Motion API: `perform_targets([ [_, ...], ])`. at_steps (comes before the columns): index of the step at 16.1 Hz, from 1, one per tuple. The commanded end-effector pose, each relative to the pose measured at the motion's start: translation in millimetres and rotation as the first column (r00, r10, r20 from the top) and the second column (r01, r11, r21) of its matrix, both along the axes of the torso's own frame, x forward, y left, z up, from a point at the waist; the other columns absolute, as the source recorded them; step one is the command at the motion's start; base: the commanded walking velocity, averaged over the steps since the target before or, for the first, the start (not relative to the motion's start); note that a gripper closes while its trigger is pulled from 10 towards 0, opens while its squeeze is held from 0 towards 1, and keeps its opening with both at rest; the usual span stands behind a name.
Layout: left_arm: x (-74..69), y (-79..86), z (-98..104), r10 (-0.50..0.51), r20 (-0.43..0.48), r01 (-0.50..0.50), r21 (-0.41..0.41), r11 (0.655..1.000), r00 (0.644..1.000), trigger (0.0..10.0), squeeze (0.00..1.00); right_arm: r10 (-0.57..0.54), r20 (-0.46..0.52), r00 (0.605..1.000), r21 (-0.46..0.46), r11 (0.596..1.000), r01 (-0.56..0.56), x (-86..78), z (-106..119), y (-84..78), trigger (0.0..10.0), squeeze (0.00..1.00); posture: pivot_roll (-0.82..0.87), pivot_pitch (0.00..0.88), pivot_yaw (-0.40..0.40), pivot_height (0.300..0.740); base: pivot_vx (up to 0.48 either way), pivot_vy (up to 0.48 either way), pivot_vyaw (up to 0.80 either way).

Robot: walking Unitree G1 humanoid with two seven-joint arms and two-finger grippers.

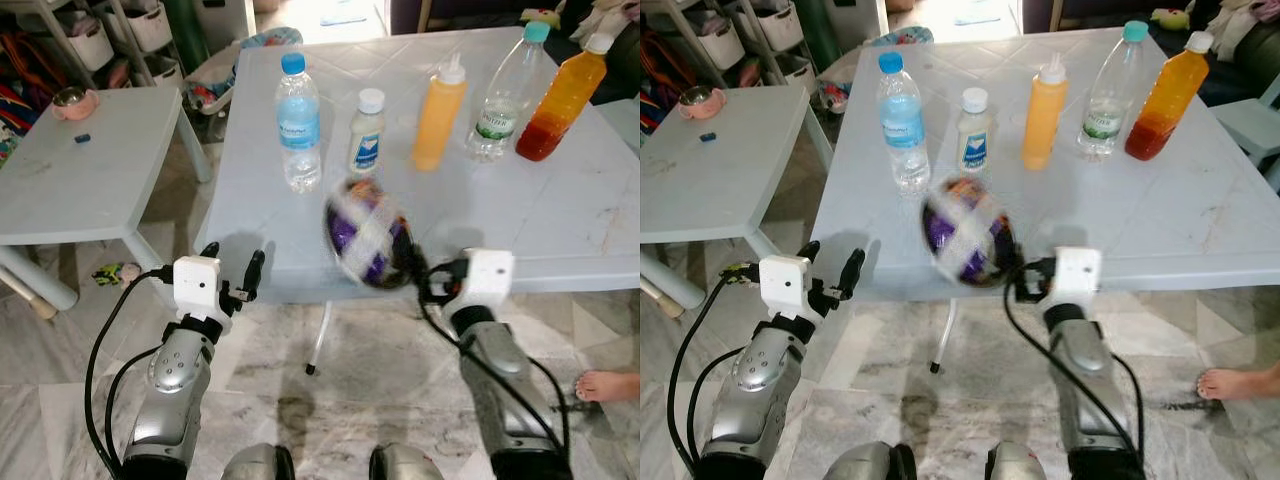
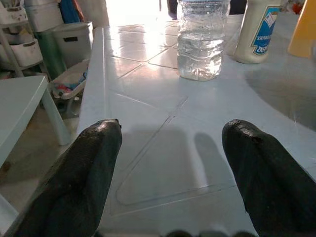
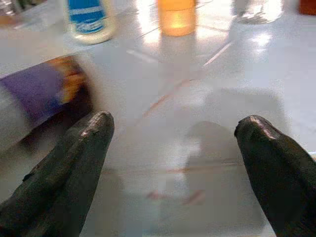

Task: Restocking fridge

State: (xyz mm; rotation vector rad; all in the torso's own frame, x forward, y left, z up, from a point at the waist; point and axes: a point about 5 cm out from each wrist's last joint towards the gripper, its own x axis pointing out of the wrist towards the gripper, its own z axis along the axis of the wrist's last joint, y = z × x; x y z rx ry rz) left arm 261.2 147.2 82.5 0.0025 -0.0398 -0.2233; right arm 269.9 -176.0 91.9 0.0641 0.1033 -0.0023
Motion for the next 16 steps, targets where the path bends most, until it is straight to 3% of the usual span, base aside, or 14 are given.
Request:
perform_targets([
  [1, 1.3, 1.6, 2.4, -0.009, 0.008, 0.009, 0.026, 1.0, 1.0, 10.0, 0.0, -0.032, 0.006, 0.999, -0.006, 0.999, 0.032, 5.0, 5.2, -6.8, 10.0, 0.0, -0.03, 0.088, 0.086, 0.74, 0.0, 0.0, 0.0],
  [10, -1.4, 0.0, 1.5, -0.008, 0.001, 0.008, 0.025, 1.0, 1.0, 10.0, 0.0, -0.034, 0.033, 0.999, 0.007, 0.999, 0.034, 20.0, 13.6, -5.3, 10.0, 0.0, -0.01, 0.089, 0.078, 0.74, 0.0, 0.0, 0.0],
  [12, -1.0, 0.6, 1.4, -0.007, 0.0, 0.007, 0.025, 1.0, 1.0, 10.0, 0.0, -0.04, 0.073, 0.997, -0.006, 0.999, 0.04, 20.5, 19.3, -4.7, 10.0, 0.0, -0.01, 0.087, 0.079, 0.74, 0.0, 0.0, 0.0],
  [14, 1.8, 1.2, 2.4, -0.006, 0.003, 0.006, 0.028, 1.0, 1.0, 10.0, 0.0, -0.009, 0.242, 0.97, -0.095, 0.995, 0.033, 18.3, 44.7, -2.4, 10.0, 0.0, -0.02, 0.086, 0.087, 0.74, 0.0, 0.0, 0.0],
  [16, 3.1, -0.6, 3.5, -0.013, 0.009, 0.013, 0.026, 1.0, 1.0, 10.0, 0.0, 0.015, 0.294, 0.956, -0.127, 0.992, 0.023, 16.1, 54.3, 1.0, 10.0, 0.0, -0.02, 0.084, 0.088, 0.74, 0.0, 0.0, 0.0],
])
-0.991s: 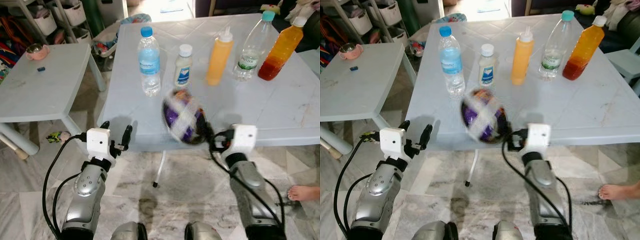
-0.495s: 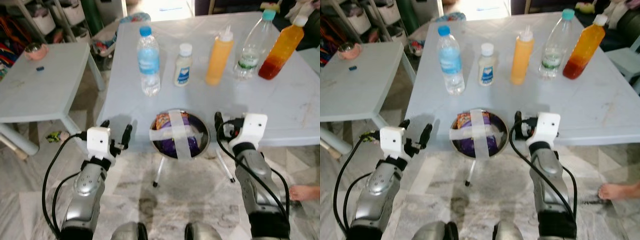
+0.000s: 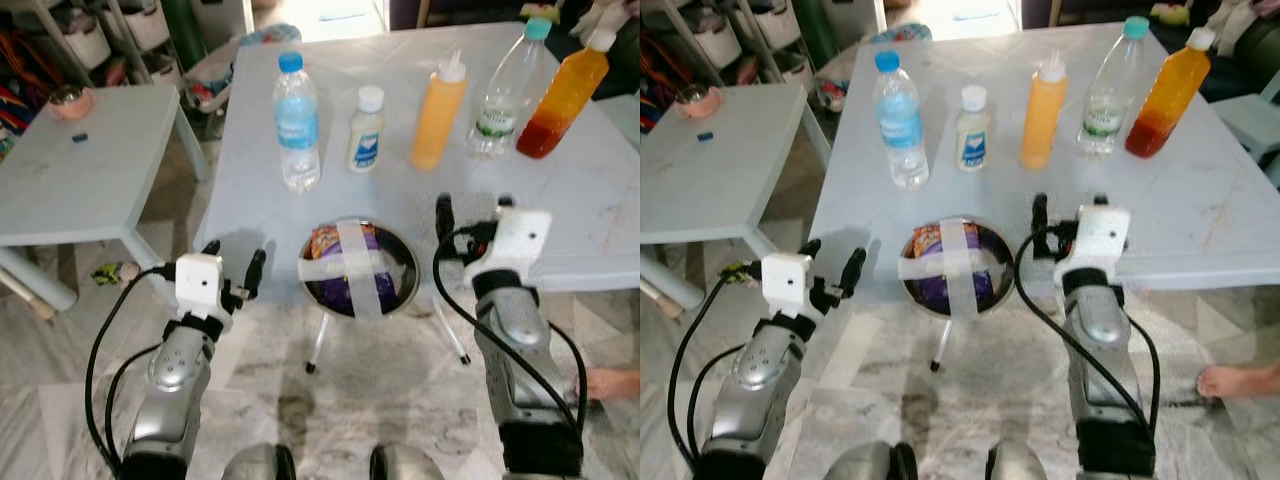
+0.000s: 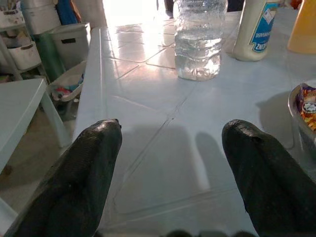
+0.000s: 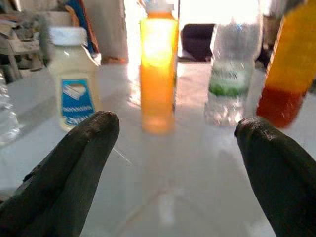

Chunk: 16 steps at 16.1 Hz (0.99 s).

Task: Restocking fridge

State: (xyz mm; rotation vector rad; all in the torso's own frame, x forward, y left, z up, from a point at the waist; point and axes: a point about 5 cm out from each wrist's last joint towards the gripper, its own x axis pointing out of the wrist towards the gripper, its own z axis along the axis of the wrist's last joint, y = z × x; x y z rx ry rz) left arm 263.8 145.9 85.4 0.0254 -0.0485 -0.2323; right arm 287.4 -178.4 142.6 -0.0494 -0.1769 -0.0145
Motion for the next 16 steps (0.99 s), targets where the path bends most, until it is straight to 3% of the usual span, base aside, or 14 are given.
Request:
perform_targets([
  [1, 0.8, 0.1, 1.0, -0.006, -0.001, 0.006, 0.003, 1.0, 1.0, 10.0, 0.0, 0.019, 0.028, 0.999, -0.031, 0.999, -0.018, -2.9, 5.3, 4.9, 10.0, 0.0, -0.02, 0.084, 0.088, 0.74, 0.0, 0.0, 0.0],
  [3, 1.3, 0.0, 1.0, -0.005, 0.0, 0.005, 0.002, 1.0, 1.0, 10.0, 0.0, 0.065, 0.03, 0.997, -0.03, 0.997, -0.064, -6.7, 4.9, 12.0, 10.0, 0.0, -0.02, 0.083, 0.084, 0.74, 0.0, 0.0, 0.0],
  [5, 1.0, 1.4, 0.1, 0.0, -0.003, 0.0, 0.002, 1.0, 1.0, 10.0, 0.0, 0.167, -0.034, 0.985, 0.046, 0.985, -0.166, -11.1, -4.3, 26.1, 10.0, 0.0, -0.02, 0.083, 0.081, 0.74, 0.0, 0.0, 0.0],
  [7, 0.7, 1.0, 0.1, 0.001, -0.003, -0.001, 0.001, 1.0, 1.0, 10.0, 0.0, 0.231, -0.058, 0.971, 0.062, 0.972, -0.228, -13.4, -7.0, 34.6, 10.0, 0.0, -0.02, 0.083, 0.078, 0.74, 0.0, 0.0, 0.0],
  [16, 1.3, -0.2, 0.4, -0.004, -0.001, 0.004, -0.005, 1.0, 1.0, 10.0, 0.0, 0.234, -0.164, 0.958, 0.118, 0.969, -0.216, -30.1, -17.8, 30.9, 10.0, 0.0, -0.03, 0.088, 0.078, 0.74, 0.0, 0.0, 0.0],
])
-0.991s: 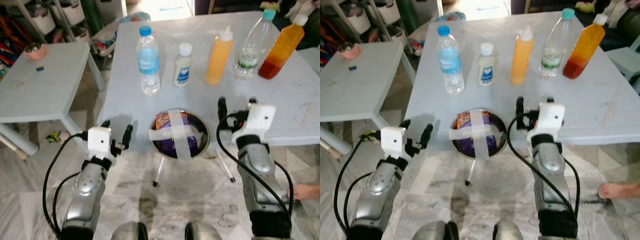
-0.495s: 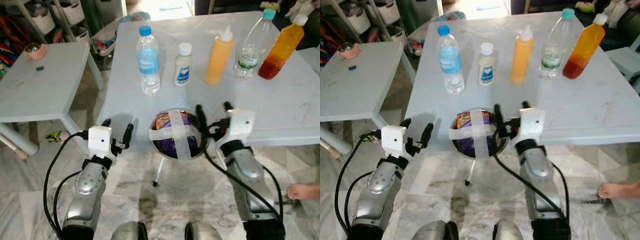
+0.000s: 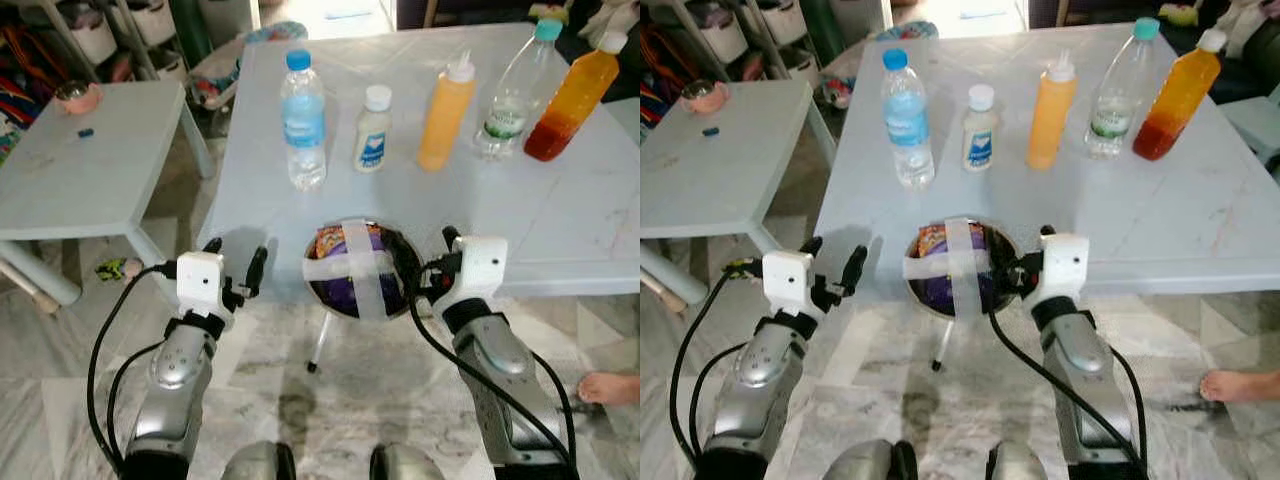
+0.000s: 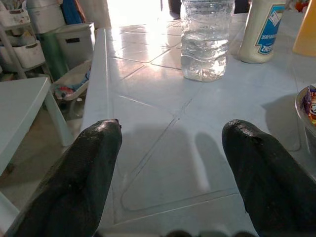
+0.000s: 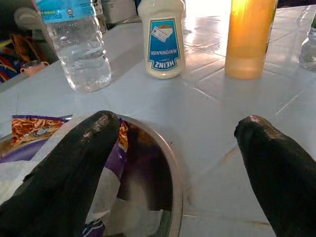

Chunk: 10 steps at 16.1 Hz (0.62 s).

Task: Restocking fridge

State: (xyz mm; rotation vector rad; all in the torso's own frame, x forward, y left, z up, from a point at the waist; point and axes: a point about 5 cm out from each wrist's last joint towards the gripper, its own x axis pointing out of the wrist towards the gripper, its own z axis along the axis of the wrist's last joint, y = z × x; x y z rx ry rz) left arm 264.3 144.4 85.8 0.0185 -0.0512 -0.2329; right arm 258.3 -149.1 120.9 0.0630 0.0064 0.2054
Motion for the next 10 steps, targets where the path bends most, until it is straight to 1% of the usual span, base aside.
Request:
perform_targets([
  [1, 0.9, 0.8, 0.0, -0.005, -0.003, 0.005, 0.002, 1.0, 1.0, 10.0, 0.0, 0.003, 0.009, 1.0, 0.007, 1.0, -0.003, -1.9, 4.5, 1.8, 10.0, 0.0, -0.03, 0.087, 0.078, 0.74, 0.0, 0.0, 0.0],
  [6, 1.5, 0.8, 0.0, -0.005, -0.003, 0.005, 0.002, 1.0, 1.0, 10.0, 0.0, 0.0, -0.026, 1.0, -0.004, 1.0, 0.0, -10.8, -1.3, 1.9, 10.0, 0.0, -0.03, 0.088, 0.076, 0.74, 0.0, 0.0, 0.0],
  [10, 1.1, 0.1, -0.3, -0.01, -0.004, 0.01, 0.002, 1.0, 1.0, 10.0, 0.0, -0.026, -0.048, 0.998, -0.004, 1.0, 0.026, -12.8, -5.3, -2.0, 10.0, 0.0, -0.04, 0.089, 0.079, 0.74, 0.0, 0.0, 0.0],
])
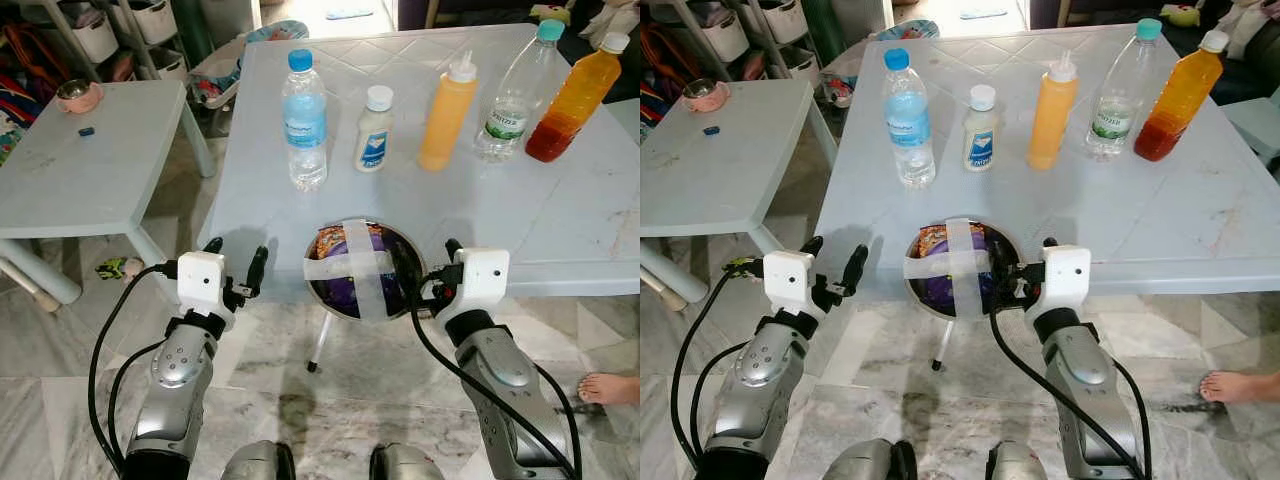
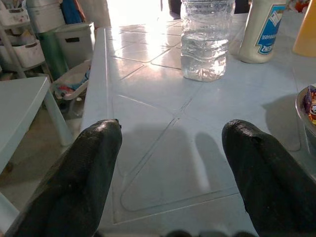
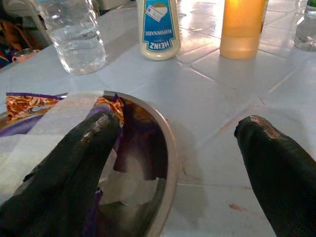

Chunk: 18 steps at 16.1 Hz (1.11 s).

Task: Restocking fridge

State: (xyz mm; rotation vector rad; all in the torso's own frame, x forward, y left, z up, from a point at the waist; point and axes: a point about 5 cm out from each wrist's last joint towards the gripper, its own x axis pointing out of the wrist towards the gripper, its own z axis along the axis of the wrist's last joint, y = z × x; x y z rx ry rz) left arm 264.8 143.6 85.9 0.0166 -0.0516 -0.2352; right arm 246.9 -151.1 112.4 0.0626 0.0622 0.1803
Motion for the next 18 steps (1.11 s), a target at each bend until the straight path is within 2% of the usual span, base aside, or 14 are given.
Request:
perform_targets([
  [1, 1.1, 1.0, -0.3, -0.009, -0.004, 0.009, 0.005, 1.0, 1.0, 10.0, 0.0, -0.009, -0.003, 1.0, 0.005, 1.0, 0.009, -1.5, 1.5, -1.1, 10.0, 0.0, -0.04, 0.089, 0.08, 0.74, 0.0, 0.0, 0.0],
  [4, 1.4, 0.6, -0.2, -0.009, -0.003, 0.009, 0.004, 1.0, 1.0, 10.0, 0.0, -0.041, -0.038, 0.998, 0.028, 0.999, 0.042, 0.8, -3.5, -5.7, 10.0, 0.0, -0.04, 0.088, 0.08, 0.74, 0.0, 0.0, 0.0],
  [14, 1.9, -0.5, 0.7, -0.009, 0.002, 0.009, 0.004, 1.0, 1.0, 10.0, 0.0, -0.091, -0.083, 0.992, 0.019, 0.996, 0.093, 11.3, -9.9, -15.5, 10.0, 0.0, -0.03, 0.09, 0.078, 0.74, 0.0, 0.0, 0.0],
  [15, 1.9, -0.3, 0.8, -0.008, 0.002, 0.008, 0.005, 1.0, 1.0, 10.0, 0.0, -0.077, -0.092, 0.993, 0.022, 0.997, 0.079, 11.9, -11.4, -13.7, 9.4, 0.0, -0.03, 0.092, 0.077, 0.74, 0.0, 0.0, 0.0],
  [16, 1.7, -0.2, 0.7, -0.007, 0.002, 0.007, 0.005, 1.0, 1.0, 10.0, 0.0, -0.062, -0.104, 0.993, 0.022, 0.998, 0.065, 13.0, -12.8, -11.8, 6.9, 0.0, -0.03, 0.092, 0.077, 0.74, 0.0, 0.0, 0.0],
  [17, 1.6, -0.2, 0.7, -0.007, 0.001, 0.007, 0.005, 1.0, 1.0, 10.0, 0.0, -0.06, -0.106, 0.993, 0.023, 0.998, 0.063, 13.3, -13.0, -11.4, 6.9, 0.0, -0.03, 0.092, 0.077, 0.74, 0.0, 0.0, 0.0],
  [18, 1.4, -0.3, 0.5, -0.008, 0.0, 0.008, 0.005, 1.0, 1.0, 10.0, 0.0, -0.047, -0.11, 0.993, 0.023, 0.999, 0.049, 15.7, -12.8, -9.2, 4.0, 0.0, -0.03, 0.093, 0.077, 0.74, 0.0, 0.0, 0.0],
])
